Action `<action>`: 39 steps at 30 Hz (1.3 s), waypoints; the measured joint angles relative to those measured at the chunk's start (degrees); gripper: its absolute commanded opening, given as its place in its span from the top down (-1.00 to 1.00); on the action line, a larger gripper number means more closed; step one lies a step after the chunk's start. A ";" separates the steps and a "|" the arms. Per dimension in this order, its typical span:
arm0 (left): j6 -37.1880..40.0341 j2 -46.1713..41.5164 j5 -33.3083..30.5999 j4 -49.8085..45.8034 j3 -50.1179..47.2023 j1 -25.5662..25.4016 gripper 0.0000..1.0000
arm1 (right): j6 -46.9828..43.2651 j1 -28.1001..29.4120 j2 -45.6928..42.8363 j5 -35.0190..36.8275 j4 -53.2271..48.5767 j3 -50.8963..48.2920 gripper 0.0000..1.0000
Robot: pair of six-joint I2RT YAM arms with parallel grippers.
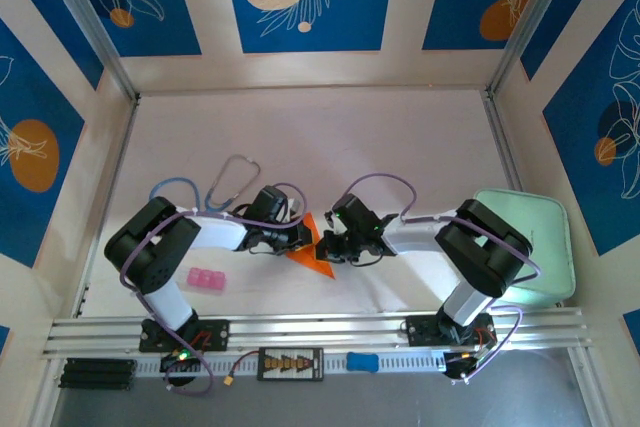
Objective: Fold a paper plane with a square sheet of paper (pick it up from the middle)
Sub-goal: Fourth fold the wing at the center of the table.
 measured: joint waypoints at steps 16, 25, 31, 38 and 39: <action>2.99 -6.93 -0.87 -6.29 1.75 -0.20 0.94 | 7.23 0.33 -0.72 -0.07 9.38 -5.53 1.00; 0.74 -4.94 -1.29 -4.61 -1.33 -3.17 0.96 | 8.46 0.33 -0.48 -0.37 10.80 -6.03 1.00; 0.42 -2.86 -1.62 -3.30 -1.33 -3.39 0.96 | 8.46 0.35 -0.37 -0.50 10.88 -6.03 1.00; 2.23 -2.84 -1.60 -4.11 -1.20 -2.03 0.96 | 8.46 0.90 0.42 -0.28 10.36 -5.16 1.00; 2.73 -2.80 -1.11 -4.35 -1.14 -1.53 0.96 | 8.44 1.05 0.61 -0.07 10.51 -5.01 1.00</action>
